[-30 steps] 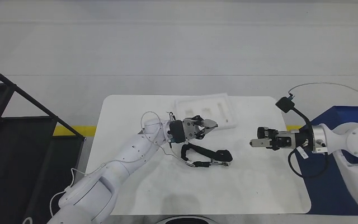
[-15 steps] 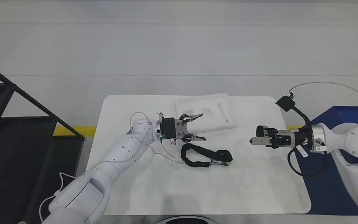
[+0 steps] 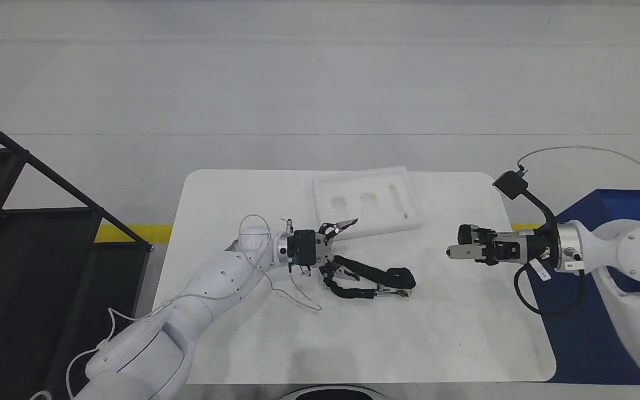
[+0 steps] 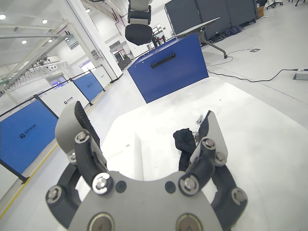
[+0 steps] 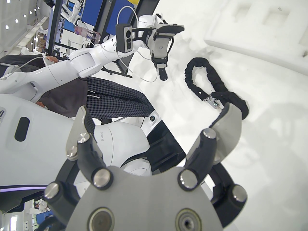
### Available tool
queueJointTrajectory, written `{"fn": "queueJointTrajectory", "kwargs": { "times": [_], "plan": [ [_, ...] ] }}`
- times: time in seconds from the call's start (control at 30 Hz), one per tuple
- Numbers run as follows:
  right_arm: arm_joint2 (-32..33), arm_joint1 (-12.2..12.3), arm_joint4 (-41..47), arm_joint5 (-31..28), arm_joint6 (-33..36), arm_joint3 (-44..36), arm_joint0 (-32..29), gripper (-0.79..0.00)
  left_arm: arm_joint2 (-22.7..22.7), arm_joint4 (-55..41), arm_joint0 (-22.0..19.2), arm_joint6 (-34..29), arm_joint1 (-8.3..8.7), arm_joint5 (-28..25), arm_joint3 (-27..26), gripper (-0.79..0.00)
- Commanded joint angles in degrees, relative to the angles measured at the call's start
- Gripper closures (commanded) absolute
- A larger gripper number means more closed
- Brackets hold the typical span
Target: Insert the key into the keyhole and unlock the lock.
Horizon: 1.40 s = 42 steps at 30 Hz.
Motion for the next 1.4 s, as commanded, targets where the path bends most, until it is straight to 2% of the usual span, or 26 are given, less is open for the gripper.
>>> {"fn": "queueJointTrajectory", "kwargs": {
  "times": [0.0,0.17,0.33,0.5,0.67,0.8,0.93,1.07,1.3,1.37],
  "plan": [
    [0.00,0.00,0.00,0.00,0.00,0.00,0.00,-0.785,1.09,-2.25,0.17,-0.71,-0.32,-0.71,-0.18,-0.785],
    [0.00,0.00,0.00,0.00,0.00,0.00,0.00,-0.785,3.64,-4.56,-1.17,-2.02,-1.48,-1.95,1.06,-0.785],
    [0.00,0.00,0.00,0.00,0.00,0.00,0.00,-0.785,5.39,-5.34,-2.30,-1.18,-3.78,0.96,4.00,-0.785],
    [0.00,0.00,0.00,0.00,0.00,0.00,0.00,-0.785,6.06,-6.65,-3.84,-0.62,-5.50,1.53,7.35,-0.785],
    [-0.08,-0.01,-0.12,0.02,-0.26,-0.06,-0.09,-0.785,5.80,-9.11,-4.85,-3.13,-5.62,-3.12,9.54,-0.785],
    [-1.77,-0.09,-5.08,-4.86,-0.89,-0.77,0.64,-0.785,4.87,-11.49,-5.49,-7.42,-4.33,-7.41,8.38,-0.785],
    [-5.70,-0.53,-12.88,-14.25,-2.90,0.82,3.09,-0.785,3.40,-13.31,-5.69,-12.72,-2.14,-12.72,5.15,-0.785],
    [-11.43,-1.50,-19.39,-24.51,-7.74,4.91,6.23,-0.785,0.81,-16.17,-5.10,-18.86,0.64,-18.85,1.06,-0.785],
    [-22.93,-3.09,-31.35,-31.64,-14.86,12.14,13.23,-0.785,-5.52,-20.63,-1.98,-28.47,5.42,-28.46,-5.77,-0.785],
    [-25.98,-3.53,-36.16,-32.69,-15.92,14.08,15.49,-0.785,-6.83,-21.95,-0.35,-31.01,6.63,-28.89,-7.66,-0.785]
  ]
}}
